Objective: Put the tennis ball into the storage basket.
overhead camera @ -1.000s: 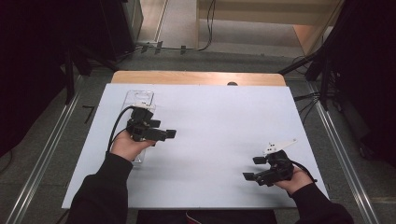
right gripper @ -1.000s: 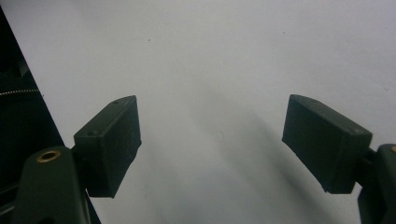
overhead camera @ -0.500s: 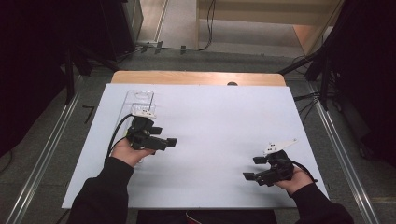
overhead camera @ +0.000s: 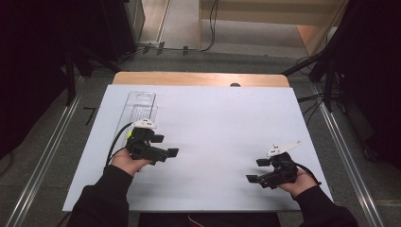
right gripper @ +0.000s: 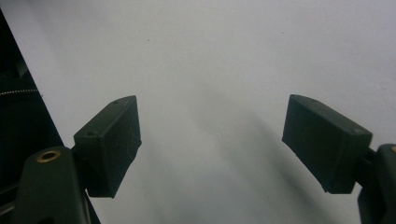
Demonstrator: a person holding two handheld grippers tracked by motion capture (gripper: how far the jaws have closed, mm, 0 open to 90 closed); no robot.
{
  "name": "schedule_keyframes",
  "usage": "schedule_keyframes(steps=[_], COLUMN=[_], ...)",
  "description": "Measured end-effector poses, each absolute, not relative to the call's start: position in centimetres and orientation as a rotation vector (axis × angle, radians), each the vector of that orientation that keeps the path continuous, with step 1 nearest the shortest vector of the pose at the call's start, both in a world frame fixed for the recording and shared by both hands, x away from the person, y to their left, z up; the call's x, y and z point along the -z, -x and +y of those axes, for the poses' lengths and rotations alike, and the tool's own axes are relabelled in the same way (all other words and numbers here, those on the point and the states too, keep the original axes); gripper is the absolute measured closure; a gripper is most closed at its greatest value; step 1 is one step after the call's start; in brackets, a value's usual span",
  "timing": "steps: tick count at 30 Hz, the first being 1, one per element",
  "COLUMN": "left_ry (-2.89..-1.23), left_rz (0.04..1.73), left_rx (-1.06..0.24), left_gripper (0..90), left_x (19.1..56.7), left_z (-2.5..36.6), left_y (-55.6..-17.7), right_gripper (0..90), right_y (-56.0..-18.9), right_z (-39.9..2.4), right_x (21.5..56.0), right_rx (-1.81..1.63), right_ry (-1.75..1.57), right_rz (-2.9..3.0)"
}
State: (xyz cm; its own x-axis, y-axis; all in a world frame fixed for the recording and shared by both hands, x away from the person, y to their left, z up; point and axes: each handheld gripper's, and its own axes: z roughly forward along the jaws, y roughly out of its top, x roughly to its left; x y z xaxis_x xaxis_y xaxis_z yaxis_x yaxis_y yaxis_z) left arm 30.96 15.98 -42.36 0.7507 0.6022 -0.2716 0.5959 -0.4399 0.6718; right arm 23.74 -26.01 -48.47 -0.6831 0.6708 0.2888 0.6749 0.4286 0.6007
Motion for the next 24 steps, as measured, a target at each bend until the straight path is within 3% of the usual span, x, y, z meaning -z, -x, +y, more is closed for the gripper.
schedule_keyframes(steps=[24], left_ry=[-2.193], left_rz=[0.831], left_rx=[-0.047], left_gripper=[15.3], left_x=[44.4], left_z=[16.7], left_y=[-28.3], right_gripper=[17.4], right_y=[-23.7], right_z=[-26.0], right_x=[48.5], right_rx=[1.115], right_ry=[1.254], right_rz=[-2.651])
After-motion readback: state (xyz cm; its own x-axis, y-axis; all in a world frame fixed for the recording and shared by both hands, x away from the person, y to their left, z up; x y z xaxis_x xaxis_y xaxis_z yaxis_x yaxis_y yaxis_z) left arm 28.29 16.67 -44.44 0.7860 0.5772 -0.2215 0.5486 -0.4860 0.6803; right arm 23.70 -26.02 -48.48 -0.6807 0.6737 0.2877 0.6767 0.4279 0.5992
